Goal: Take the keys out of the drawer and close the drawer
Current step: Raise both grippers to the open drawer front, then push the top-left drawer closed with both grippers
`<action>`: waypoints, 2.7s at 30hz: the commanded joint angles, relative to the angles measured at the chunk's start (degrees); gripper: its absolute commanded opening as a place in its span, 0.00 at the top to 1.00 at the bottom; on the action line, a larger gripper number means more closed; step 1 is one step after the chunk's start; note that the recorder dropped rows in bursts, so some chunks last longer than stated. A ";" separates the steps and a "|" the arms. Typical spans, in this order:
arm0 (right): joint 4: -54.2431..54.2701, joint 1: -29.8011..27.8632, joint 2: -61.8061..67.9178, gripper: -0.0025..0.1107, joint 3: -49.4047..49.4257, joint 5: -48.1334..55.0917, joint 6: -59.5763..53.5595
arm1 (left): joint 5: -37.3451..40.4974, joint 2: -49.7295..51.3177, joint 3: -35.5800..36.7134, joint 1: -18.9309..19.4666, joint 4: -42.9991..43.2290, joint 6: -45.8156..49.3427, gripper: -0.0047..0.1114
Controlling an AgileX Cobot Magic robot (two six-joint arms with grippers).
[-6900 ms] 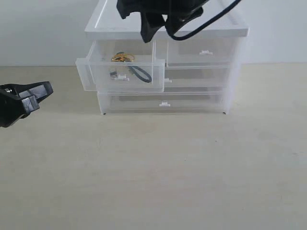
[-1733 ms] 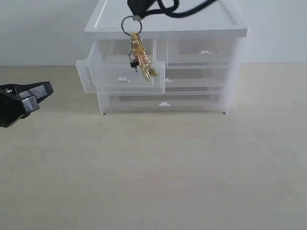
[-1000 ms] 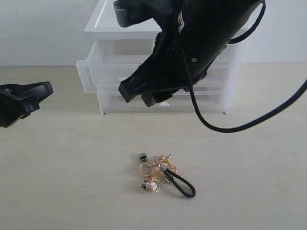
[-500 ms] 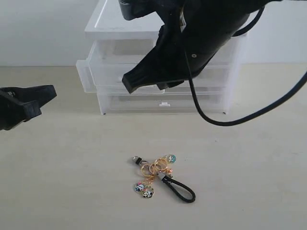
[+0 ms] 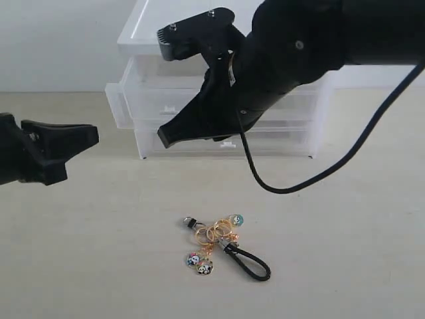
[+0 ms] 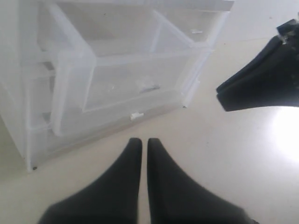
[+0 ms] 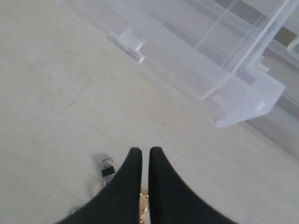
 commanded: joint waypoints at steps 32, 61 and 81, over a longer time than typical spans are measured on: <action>-2.18 -9.94 8.03 0.98 0.08 -26.50 -0.15 | 3.27 20.65 -25.83 -3.83 3.00 -4.03 0.92; -2.02 -13.33 15.50 0.98 -6.72 -30.89 -1.37 | 6.51 26.84 -35.67 -3.83 3.08 -6.13 0.92; -2.02 -14.18 14.76 0.98 -6.51 -26.92 -1.71 | 6.51 25.53 -33.87 -3.71 9.42 -11.42 0.92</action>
